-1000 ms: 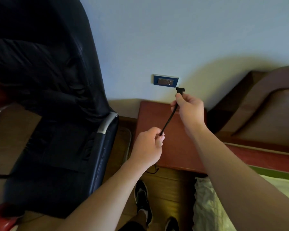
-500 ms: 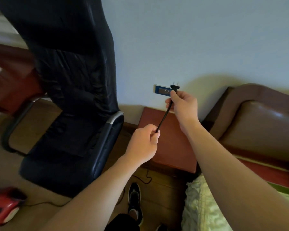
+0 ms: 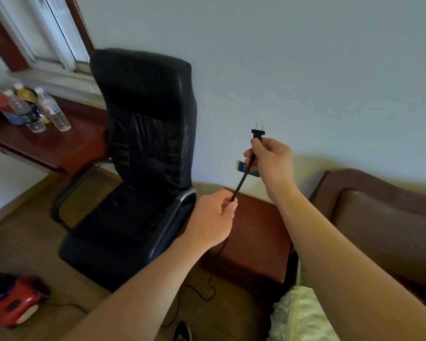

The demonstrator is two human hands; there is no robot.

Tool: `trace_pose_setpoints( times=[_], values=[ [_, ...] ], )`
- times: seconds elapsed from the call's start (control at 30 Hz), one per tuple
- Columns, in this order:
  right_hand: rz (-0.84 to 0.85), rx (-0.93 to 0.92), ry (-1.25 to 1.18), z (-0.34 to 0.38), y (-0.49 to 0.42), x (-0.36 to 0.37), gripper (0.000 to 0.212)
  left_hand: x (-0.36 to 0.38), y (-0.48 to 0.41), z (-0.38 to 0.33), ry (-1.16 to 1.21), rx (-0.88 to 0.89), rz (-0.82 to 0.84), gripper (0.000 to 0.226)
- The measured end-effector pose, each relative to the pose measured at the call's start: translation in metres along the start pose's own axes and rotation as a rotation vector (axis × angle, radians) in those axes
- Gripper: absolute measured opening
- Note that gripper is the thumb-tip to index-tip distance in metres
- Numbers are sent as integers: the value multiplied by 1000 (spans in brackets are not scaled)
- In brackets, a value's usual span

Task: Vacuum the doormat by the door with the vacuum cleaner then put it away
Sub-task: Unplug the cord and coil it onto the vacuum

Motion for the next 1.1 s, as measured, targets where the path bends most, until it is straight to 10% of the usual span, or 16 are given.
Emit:
trace_pose_setpoints(
  times=[1.1],
  values=[
    [263, -277, 103, 82, 282, 304, 25, -319, 243, 118, 55, 44, -445, 14]
  ],
)
Point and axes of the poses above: each hand's wrist, its own y-axis away from the middle knuckle, its own x-axis out of the palm, z = x × y, the point moved 7 cm from there along -y, towards the middle knuckle, and after that the axes turned 15 degrees about -y, right-handed, at the moved point
